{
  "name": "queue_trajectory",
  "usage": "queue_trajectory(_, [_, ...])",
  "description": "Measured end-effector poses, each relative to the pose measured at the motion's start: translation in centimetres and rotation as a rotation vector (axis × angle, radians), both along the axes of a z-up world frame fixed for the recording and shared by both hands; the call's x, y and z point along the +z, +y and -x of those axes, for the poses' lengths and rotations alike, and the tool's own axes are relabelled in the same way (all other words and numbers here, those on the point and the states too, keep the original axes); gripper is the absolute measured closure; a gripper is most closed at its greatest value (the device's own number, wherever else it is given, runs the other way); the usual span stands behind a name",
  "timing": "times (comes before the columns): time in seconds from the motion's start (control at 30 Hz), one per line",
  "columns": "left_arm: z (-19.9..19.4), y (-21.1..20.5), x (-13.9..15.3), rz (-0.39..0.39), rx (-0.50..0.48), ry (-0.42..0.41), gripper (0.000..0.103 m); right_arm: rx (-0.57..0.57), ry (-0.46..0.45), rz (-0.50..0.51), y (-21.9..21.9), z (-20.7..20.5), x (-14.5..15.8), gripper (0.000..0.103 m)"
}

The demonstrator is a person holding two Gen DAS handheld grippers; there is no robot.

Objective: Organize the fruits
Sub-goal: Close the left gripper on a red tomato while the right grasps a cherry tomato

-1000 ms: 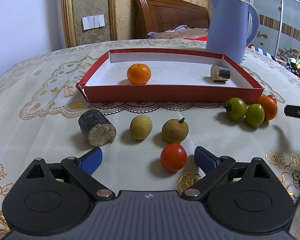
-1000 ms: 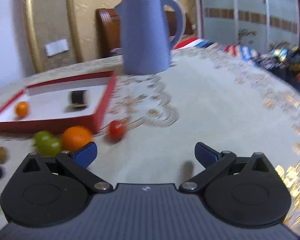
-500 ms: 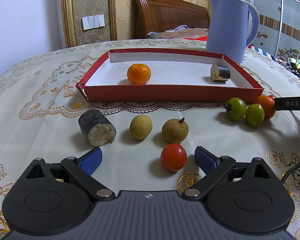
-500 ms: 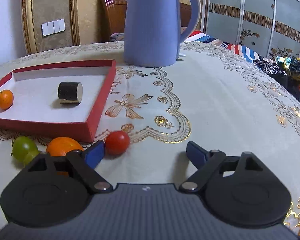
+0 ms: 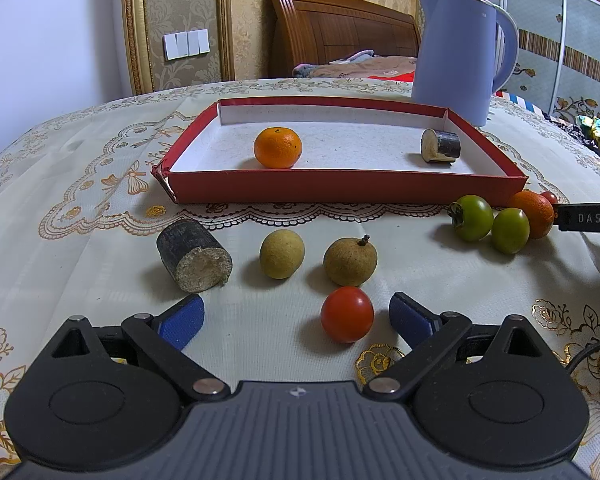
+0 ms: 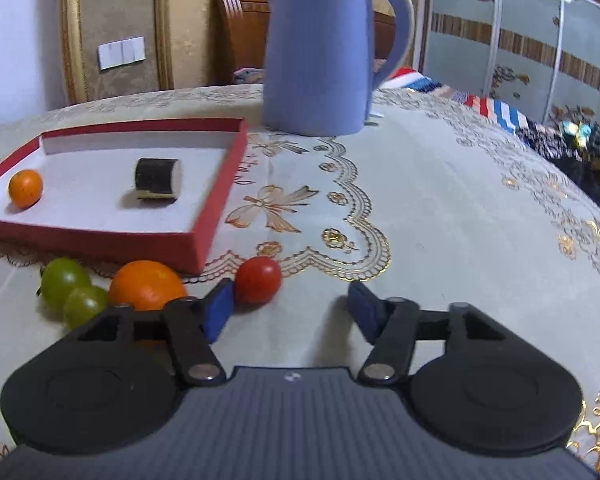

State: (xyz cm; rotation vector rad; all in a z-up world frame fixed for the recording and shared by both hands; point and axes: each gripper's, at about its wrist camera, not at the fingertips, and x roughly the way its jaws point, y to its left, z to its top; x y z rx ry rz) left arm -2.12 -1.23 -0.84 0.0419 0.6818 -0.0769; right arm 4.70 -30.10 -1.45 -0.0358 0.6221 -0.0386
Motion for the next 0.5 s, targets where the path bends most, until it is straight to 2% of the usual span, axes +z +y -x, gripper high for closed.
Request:
queue_trajectory(0.2, [0.00, 0.00, 0.00, 0.000, 0.000, 0.000, 0.003, 0.028, -0.001, -0.017, -0.01, 0.42, 0.17, 0.065])
queue_trajectory(0.5, [0.53, 0.44, 0.13, 0.019, 0.015, -0.013, 0.003, 0.021, -0.006, -0.007, 0.30, 0.60, 0.12, 0.065])
